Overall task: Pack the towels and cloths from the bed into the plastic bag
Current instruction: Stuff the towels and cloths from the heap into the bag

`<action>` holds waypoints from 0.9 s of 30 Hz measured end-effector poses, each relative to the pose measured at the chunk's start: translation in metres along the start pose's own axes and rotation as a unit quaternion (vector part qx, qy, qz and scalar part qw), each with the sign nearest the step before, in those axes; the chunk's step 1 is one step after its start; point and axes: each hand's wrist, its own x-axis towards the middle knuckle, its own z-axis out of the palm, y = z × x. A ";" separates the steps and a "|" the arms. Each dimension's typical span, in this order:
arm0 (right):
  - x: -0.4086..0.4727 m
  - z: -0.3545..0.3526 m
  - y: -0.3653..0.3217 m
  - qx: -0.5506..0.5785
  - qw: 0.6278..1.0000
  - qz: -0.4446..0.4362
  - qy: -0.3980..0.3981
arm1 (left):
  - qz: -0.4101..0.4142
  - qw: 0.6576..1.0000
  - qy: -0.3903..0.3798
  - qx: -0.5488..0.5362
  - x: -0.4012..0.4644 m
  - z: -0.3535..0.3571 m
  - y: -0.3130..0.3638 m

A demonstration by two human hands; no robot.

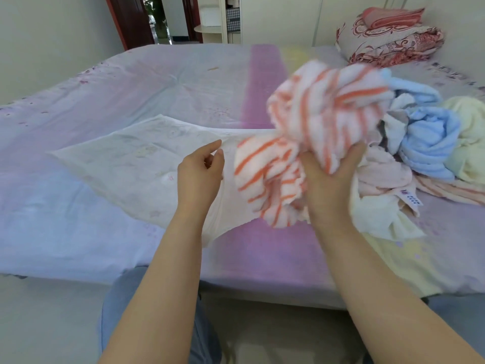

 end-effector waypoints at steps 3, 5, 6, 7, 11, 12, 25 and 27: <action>-0.019 0.005 0.060 -0.346 0.899 -0.006 -0.268 | 0.016 1.000 0.004 0.007 0.006 -0.007 0.003; -0.031 0.002 0.082 -0.518 0.772 0.030 -0.367 | 0.032 0.999 -0.005 0.028 0.009 -0.012 0.004; -0.032 0.000 0.082 -0.536 0.762 0.051 -0.360 | 0.040 0.998 -0.014 0.044 0.010 -0.013 0.003; -0.033 -0.003 0.077 -0.525 0.776 0.064 -0.343 | 0.047 0.997 -0.027 0.061 0.010 -0.015 0.002; -0.026 -0.013 0.047 -0.425 0.790 0.138 -0.420 | 0.054 0.994 -0.058 0.078 0.005 -0.018 -0.001; -0.026 -0.011 0.048 -0.453 0.747 0.138 -0.466 | 0.054 0.994 -0.061 0.078 0.005 -0.018 -0.001; 0.001 0.111 0.062 -0.243 0.835 0.158 -0.468 | 0.024 0.996 -0.086 0.026 0.010 -0.034 -0.005; -0.005 0.096 0.062 -0.277 0.839 0.048 -0.466 | 0.022 0.997 -0.075 0.006 0.013 -0.036 -0.007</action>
